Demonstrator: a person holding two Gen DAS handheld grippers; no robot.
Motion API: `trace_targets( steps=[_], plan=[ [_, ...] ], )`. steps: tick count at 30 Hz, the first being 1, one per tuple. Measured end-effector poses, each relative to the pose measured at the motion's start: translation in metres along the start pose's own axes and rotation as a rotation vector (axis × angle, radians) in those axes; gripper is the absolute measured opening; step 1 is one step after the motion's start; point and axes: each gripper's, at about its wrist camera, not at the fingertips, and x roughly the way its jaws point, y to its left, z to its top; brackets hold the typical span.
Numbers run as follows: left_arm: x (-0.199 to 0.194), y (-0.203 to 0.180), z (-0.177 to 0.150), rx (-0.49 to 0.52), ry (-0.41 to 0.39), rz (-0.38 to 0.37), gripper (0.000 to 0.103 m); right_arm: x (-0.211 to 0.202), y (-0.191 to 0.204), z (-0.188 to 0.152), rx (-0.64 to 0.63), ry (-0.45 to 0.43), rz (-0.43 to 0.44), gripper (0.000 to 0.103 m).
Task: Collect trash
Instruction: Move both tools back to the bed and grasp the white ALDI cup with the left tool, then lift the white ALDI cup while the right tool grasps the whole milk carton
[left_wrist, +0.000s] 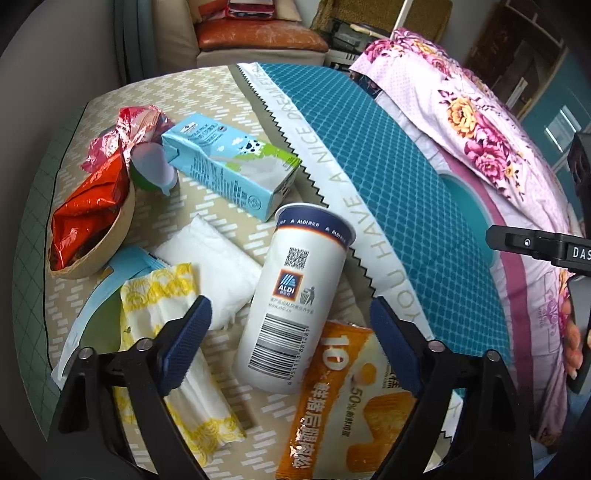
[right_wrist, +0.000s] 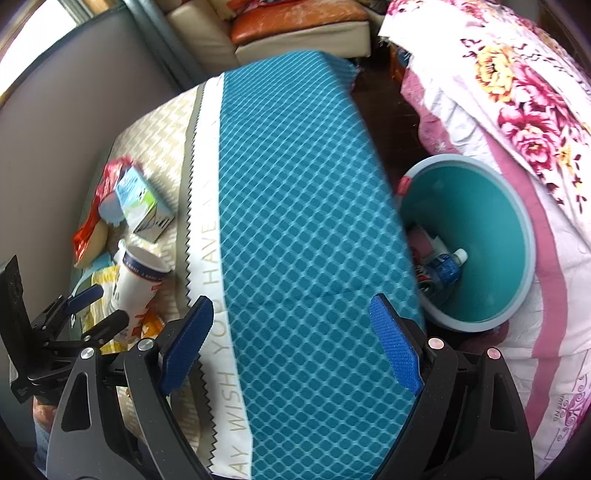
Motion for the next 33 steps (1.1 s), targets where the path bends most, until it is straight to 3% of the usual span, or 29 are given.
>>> trace_targets(
  steps=[2,4,12,16,19,20,27,33],
  plan=[
    [0.003,0.002,-0.001,0.002,0.013,-0.010,0.067,0.006,0.007,0.000,-0.017,0.018,0.001,0.083],
    [0.008,0.003,-0.001,0.003,0.032,-0.023,0.058,0.010,0.013,-0.001,-0.030,0.030,0.002,0.083],
    [0.017,-0.001,0.000,0.042,0.058,-0.023,0.056,0.019,0.021,0.002,-0.050,0.052,0.003,0.083],
    [0.033,-0.002,0.001,0.046,0.100,-0.044,0.057,0.022,0.024,0.005,-0.060,0.056,0.000,0.083],
    [0.035,0.000,0.004,0.029,0.090,-0.067,0.056,0.024,0.029,0.008,-0.069,0.057,-0.003,0.083],
    [0.034,0.002,0.005,0.020,0.082,-0.071,0.049,0.024,0.031,0.010,-0.073,0.056,-0.003,0.083],
    [-0.011,0.022,0.016,-0.025,-0.040,-0.111,0.048,0.024,0.047,0.030,-0.121,0.045,0.001,0.083],
    [-0.059,0.069,0.040,-0.109,-0.169,-0.059,0.048,0.033,0.083,0.062,-0.204,0.037,0.037,0.083]
  ],
)
